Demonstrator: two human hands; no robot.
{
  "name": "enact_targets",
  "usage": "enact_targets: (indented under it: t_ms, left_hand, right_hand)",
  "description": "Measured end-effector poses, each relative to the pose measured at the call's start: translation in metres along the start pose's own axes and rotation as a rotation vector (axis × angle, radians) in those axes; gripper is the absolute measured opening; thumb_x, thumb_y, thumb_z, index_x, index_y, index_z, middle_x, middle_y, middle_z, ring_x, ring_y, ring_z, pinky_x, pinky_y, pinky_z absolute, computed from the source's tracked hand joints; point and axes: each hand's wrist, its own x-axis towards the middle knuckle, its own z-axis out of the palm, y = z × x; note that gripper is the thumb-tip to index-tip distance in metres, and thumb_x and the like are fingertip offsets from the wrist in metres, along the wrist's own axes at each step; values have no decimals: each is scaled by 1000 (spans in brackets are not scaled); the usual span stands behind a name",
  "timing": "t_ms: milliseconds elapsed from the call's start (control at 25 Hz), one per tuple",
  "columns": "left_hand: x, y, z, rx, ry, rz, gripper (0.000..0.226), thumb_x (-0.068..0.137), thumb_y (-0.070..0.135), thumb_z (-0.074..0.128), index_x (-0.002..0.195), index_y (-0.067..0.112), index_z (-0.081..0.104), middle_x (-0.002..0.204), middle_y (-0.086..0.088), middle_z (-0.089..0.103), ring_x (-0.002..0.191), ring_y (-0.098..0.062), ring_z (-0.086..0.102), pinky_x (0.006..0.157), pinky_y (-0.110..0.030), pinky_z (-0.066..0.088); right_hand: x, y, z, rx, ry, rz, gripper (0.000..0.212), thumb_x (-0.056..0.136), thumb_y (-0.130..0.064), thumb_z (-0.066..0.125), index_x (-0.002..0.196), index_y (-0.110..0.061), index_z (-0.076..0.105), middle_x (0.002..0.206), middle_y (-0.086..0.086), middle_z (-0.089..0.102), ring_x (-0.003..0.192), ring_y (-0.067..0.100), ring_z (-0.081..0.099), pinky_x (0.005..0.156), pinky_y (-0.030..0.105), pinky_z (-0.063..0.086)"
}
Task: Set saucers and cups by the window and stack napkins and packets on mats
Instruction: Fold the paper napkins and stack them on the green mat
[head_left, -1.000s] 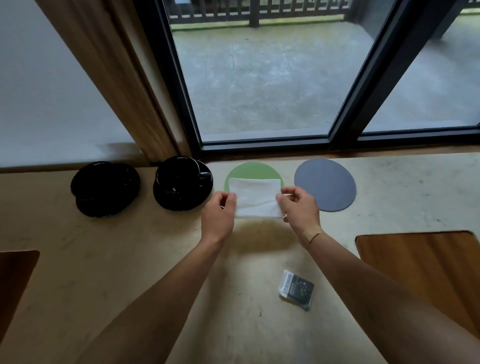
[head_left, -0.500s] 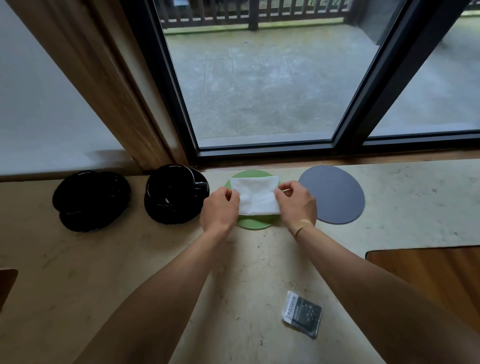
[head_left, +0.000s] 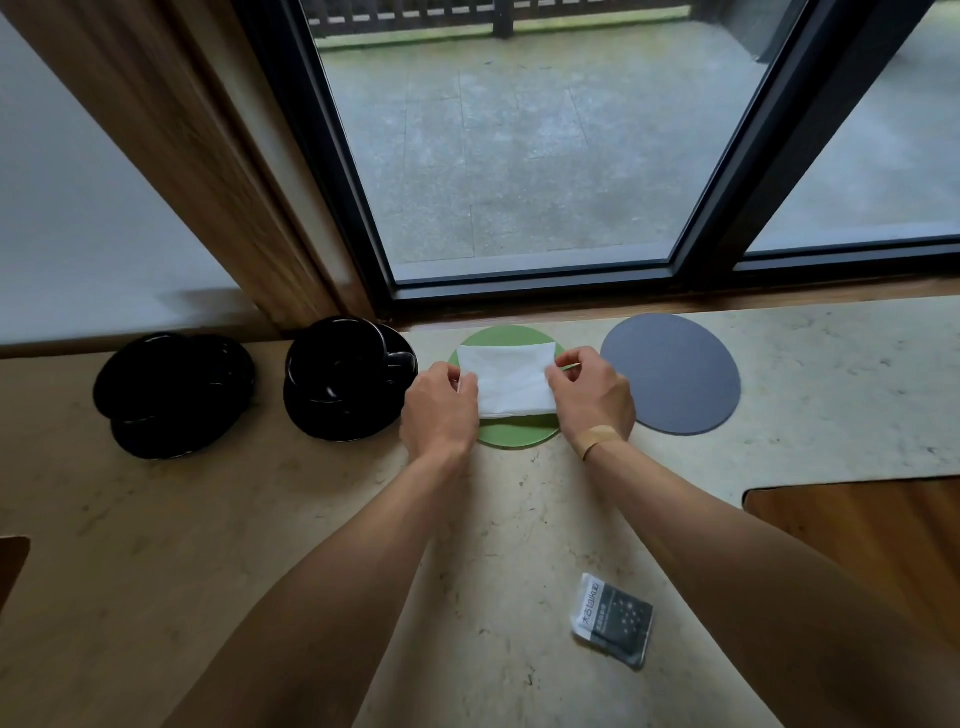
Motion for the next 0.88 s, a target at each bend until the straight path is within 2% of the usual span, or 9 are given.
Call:
enact_targets:
  t_ms: [240,400,520,600,680,760,800,880]
  left_hand:
    - [3,-3,4,-4,6,16,15,88,38,58,92,25,65,94,5,65,84,-16,59,66,-29,44]
    - [2,-4,5,6,11,45,22,89,35,58,109,25,60,101,4,64,89,-16,59,68,-30,44]
    - [-2,-3,5,30,22,92,28,93,31,56,119,23,54,108,2,59,87,-13,53,68,-30,41]
    - [-5,-3,3,37,33,115,28,95,31,52,121,22,53,113,0,55,88,-14,52,68,-31,40]
    - [-12,-3,4,74,40,244,27,95,30,51,121,21,54,114,-2,53,94,-19,55,70,-34,44]
    - [-17,-2,9,256,37,485,29,94,28,52,122,20,57,117,-4,54,102,-25,54,78,-38,45]
    - [-16,-3,11,365,27,577,32,94,30,52,125,22,56,124,-5,53,109,-27,51,83,-40,43]
    - [-15,-4,12,525,-34,618,35,96,35,47,131,28,50,144,-3,42,129,-27,38,94,-43,36]
  right_hand:
    - [-2,1,0,-17,11,-16,16,93,-37,57,105,-27,62,94,-4,66,82,17,54,71,29,47]
    - [-2,3,0,-17,13,-39,17,91,-34,60,108,-29,58,91,-6,62,84,19,57,69,29,44]
    - [-3,4,1,-32,21,-83,27,90,-32,62,116,-29,53,102,-1,59,87,20,55,71,30,44]
    - [-5,7,2,-86,72,-159,33,90,-31,62,122,-28,52,112,1,55,96,21,54,73,32,45]
    - [-8,11,4,-257,149,-374,36,90,-29,61,125,-23,55,120,4,56,105,27,52,77,37,44]
    - [-10,17,6,-421,131,-614,38,92,-29,58,128,-19,56,131,6,57,118,31,51,86,44,43]
    - [-12,19,7,-496,52,-673,41,94,-30,53,133,-19,52,139,5,52,129,31,45,94,48,40]
    - [-14,20,7,-629,-141,-656,48,101,-37,35,147,-21,34,156,0,32,146,28,20,109,54,24]
